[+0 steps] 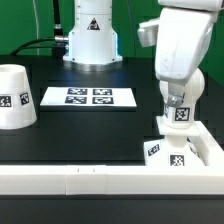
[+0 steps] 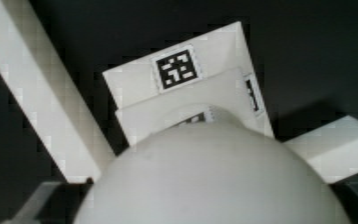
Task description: Assemble lamp
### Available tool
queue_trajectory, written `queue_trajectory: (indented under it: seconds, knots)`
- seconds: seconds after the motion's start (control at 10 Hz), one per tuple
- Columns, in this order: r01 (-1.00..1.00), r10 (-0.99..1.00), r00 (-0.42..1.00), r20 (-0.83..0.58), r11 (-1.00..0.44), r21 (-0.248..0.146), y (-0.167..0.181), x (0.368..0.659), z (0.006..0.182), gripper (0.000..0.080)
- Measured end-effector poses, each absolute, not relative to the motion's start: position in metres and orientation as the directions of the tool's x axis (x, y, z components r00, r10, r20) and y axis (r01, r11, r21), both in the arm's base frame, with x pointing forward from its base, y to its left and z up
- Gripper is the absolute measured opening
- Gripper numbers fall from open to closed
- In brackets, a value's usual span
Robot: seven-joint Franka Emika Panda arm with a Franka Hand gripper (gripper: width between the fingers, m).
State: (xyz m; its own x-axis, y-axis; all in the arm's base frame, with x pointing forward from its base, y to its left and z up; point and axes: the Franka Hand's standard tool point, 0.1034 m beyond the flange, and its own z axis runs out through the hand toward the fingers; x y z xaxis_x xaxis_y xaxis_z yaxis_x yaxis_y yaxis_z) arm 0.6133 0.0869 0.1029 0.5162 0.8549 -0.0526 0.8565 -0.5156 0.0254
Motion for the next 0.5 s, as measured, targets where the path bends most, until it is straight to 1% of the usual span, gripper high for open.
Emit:
queue_trajectory:
  seconds: [0.5]
  knots:
    - [0.651, 0.650, 0.759, -0.042, -0.758, 0.041, 0.0874, 0.6133, 0.1029, 0.0573]
